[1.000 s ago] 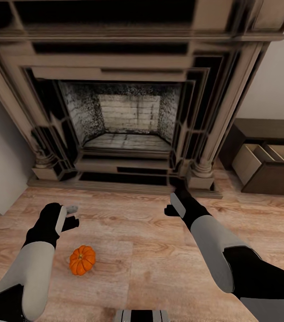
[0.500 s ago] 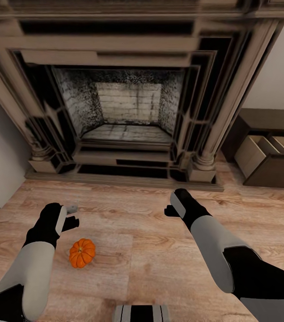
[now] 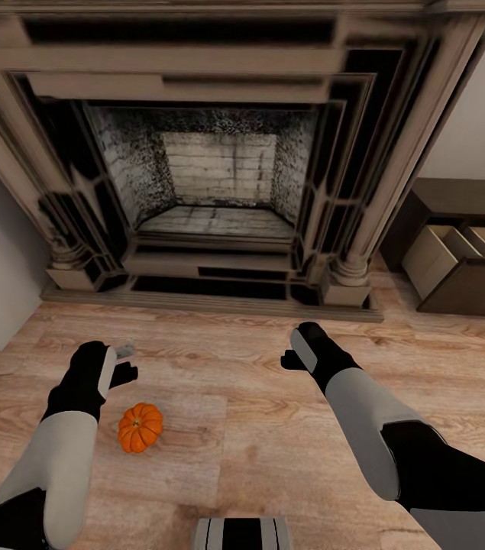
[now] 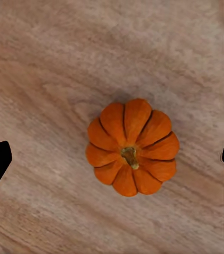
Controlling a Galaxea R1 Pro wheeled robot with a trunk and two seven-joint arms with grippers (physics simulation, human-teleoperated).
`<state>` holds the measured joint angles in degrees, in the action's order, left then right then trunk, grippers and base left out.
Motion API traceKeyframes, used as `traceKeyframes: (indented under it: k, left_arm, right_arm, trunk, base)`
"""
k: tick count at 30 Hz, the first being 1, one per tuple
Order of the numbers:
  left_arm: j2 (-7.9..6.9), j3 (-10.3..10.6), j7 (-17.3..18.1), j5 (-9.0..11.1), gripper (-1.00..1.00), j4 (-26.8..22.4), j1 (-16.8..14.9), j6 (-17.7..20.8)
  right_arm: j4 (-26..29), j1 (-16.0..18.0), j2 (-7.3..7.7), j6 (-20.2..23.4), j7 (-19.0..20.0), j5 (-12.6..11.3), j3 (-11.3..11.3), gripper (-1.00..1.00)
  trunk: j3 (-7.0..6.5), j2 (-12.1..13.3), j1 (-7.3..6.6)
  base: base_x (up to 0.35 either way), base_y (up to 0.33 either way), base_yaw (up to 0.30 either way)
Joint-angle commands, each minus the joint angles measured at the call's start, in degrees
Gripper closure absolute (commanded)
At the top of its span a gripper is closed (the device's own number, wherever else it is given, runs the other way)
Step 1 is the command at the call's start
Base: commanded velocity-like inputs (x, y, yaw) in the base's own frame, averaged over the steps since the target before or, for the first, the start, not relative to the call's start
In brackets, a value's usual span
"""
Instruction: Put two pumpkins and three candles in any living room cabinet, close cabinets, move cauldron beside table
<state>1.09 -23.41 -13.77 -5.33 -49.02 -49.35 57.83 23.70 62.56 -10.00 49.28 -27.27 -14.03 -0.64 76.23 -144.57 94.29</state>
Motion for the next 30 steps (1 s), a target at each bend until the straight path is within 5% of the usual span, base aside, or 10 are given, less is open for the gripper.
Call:
traceKeyframes:
  k: [1,8,16,26,30]
  left_arm:
    - [0.16,-0.2,0.3,-0.6,-1.0,-0.2,0.0,0.2]
    - [0.57,2.0,0.3,-1.8,-1.0,0.2,-0.1,0.3]
    - [0.4,5.2,1.4,-6.3,-1.0,5.0,-3.2,1.0]
    - [-1.9,5.6,5.7,-7.2,-1.0,24.1,-16.1,1.1]
    - [-2.21,5.6,6.3,-7.2,-1.0,27.8,-19.1,1.1]
  right_arm:
    - [0.0,0.0,0.0,0.1,-0.5,-0.6,-0.1,-1.0]
    - [-0.1,0.0,0.0,0.1,-0.5,-0.6,-0.1,-1.0]
    - [-0.2,0.0,0.0,0.1,-0.5,-0.6,-0.1,-1.0]
    - [-0.1,0.0,0.0,0.1,-0.6,-0.6,-0.1,-1.0]
    - [0.0,0.0,0.0,0.1,-0.6,-0.6,-0.1,-1.0]
  trunk:
    - [0.04,0.0,-0.01]
    - [0.04,0.0,-0.01]
    - [0.04,0.0,-0.01]
    - [0.04,0.0,-0.01]
    - [0.04,0.0,-0.01]
  base:
    - [0.0,0.0,0.0]
    - [0.0,0.0,0.0]
    - [0.0,0.0,0.0]
    - [0.0,0.0,0.0]
    - [0.0,0.0,0.0]
